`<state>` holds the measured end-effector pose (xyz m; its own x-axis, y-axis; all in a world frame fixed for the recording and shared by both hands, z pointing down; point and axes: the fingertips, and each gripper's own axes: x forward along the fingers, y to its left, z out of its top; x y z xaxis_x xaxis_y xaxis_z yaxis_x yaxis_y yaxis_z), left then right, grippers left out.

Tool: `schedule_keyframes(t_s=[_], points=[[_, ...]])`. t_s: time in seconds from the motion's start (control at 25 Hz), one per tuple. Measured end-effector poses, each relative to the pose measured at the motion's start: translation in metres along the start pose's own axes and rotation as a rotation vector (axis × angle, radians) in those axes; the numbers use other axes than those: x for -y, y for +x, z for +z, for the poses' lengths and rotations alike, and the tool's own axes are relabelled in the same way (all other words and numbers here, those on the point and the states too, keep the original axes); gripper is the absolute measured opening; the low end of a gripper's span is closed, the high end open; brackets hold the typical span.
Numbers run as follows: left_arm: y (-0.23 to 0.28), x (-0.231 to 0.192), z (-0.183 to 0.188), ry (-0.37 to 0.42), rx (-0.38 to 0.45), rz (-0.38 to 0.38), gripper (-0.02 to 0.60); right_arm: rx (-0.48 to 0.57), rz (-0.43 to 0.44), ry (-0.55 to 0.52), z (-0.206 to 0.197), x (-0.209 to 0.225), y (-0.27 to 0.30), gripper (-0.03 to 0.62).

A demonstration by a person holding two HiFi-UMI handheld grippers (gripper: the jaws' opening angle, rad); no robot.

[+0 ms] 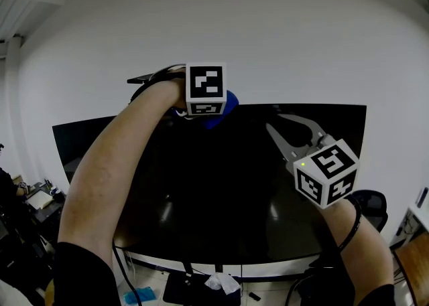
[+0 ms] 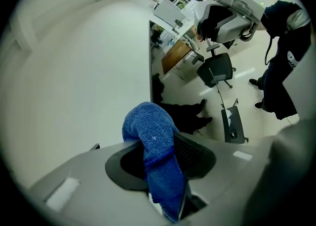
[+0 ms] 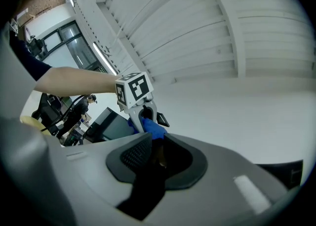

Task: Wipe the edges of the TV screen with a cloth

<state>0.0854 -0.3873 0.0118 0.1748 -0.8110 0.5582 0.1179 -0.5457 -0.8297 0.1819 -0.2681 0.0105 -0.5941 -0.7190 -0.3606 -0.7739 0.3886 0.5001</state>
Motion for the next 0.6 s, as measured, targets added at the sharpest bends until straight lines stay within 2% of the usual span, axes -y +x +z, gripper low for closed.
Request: schedule_keyframes(t_s=[0.36,0.6], points=[[0.008,-0.011,0.09,-0.035,0.037,-0.004,0.129,-0.017,0.028,-0.003,-0.026,0.065,-0.061,0.081],[0.019,-0.022,0.159,-0.023,0.036,-0.002,0.13,-0.034,0.012,0.012,-0.05,0.121,-0.099,0.081]])
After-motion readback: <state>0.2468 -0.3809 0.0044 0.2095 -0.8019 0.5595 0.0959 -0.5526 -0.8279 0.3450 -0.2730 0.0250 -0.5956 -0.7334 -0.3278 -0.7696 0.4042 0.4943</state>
